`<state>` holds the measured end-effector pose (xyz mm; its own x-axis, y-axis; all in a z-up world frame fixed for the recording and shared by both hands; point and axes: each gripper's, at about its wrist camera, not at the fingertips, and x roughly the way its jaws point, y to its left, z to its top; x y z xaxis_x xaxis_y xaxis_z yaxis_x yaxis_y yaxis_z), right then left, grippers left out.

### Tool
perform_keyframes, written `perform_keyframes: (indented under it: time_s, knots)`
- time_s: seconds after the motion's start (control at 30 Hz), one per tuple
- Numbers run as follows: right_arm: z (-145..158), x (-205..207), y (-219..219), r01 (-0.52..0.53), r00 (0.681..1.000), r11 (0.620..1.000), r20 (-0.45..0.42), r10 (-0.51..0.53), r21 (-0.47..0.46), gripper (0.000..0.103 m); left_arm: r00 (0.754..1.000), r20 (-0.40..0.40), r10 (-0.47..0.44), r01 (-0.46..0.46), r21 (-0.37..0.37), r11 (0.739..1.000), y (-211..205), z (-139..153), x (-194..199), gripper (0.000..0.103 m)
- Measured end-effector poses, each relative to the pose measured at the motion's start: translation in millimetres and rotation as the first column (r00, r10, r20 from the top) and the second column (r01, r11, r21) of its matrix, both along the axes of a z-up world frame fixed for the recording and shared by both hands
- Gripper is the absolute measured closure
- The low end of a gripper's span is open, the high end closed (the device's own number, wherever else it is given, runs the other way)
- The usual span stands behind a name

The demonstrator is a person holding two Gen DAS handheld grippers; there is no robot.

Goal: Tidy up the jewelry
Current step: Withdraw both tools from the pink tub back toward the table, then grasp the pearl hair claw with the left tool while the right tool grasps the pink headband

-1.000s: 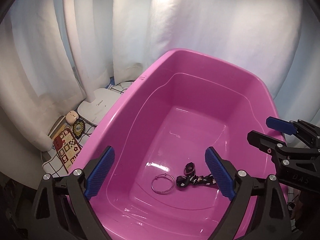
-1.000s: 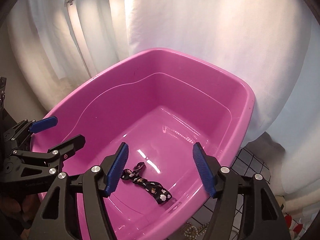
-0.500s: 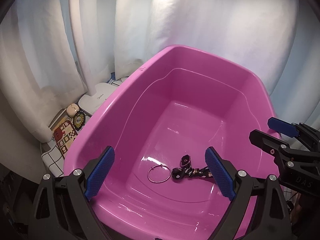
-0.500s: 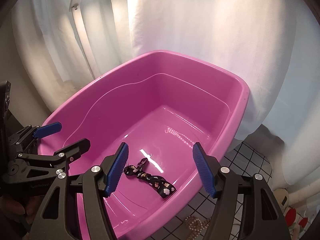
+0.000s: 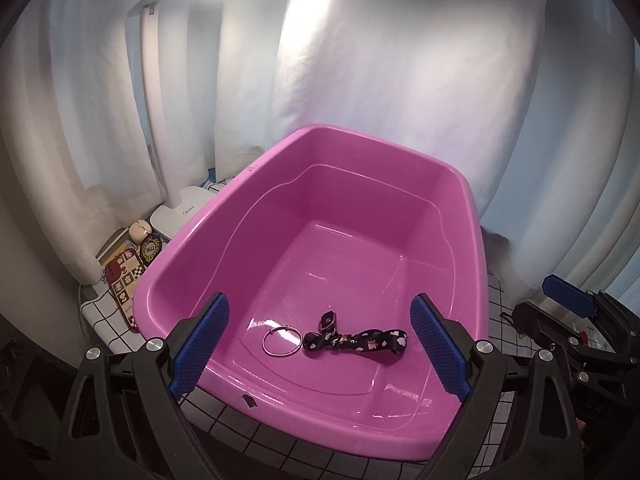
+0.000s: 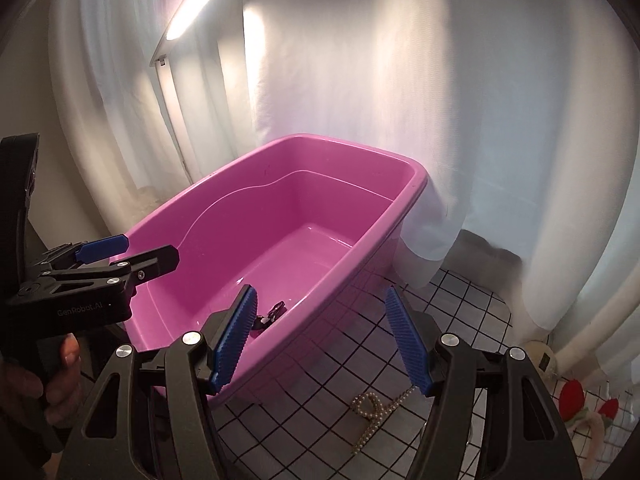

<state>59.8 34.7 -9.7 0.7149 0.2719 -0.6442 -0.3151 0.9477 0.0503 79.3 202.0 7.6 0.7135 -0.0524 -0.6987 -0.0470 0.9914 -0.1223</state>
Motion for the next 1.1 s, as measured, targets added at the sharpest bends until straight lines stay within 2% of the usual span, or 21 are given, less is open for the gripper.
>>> perform_keyframes:
  time_s: [0.27,0.53,0.8,0.93,1.1]
  knots:
    - [-5.5,-69.9,-93.2,0.167,0.986,0.986,-0.007,-0.167,0.011,0.039,0.993,0.048,-0.106,0.107,-0.022,0.994,-56.2,18.0,-24.5,0.013]
    - [-16.0,-129.5,-201.3,0.397,0.917,0.918,-0.041,-0.396,0.021,0.039,0.97,0.037,-0.24,0.241,-0.043,0.97,-125.6,12.1,-47.9,0.013]
    - [-48.1,-168.2,-267.8,0.522,0.85,0.853,-0.095,-0.518,0.015,0.039,0.947,-0.033,-0.32,0.319,-0.045,0.947,-178.4,-23.0,-60.7,0.012]
    - [-77.7,-171.7,-292.5,0.544,0.83,0.839,-0.138,-0.54,-0.015,0.039,0.944,-0.087,-0.318,0.316,-0.044,0.948,-192.7,-50.8,-60.2,0.012]
    - [-119.3,-164.7,-311.2,0.529,0.825,0.843,-0.176,-0.537,-0.094,0.039,0.944,-0.134,-0.301,0.3,-0.029,0.954,-203.2,-81.7,-57.7,0.012]
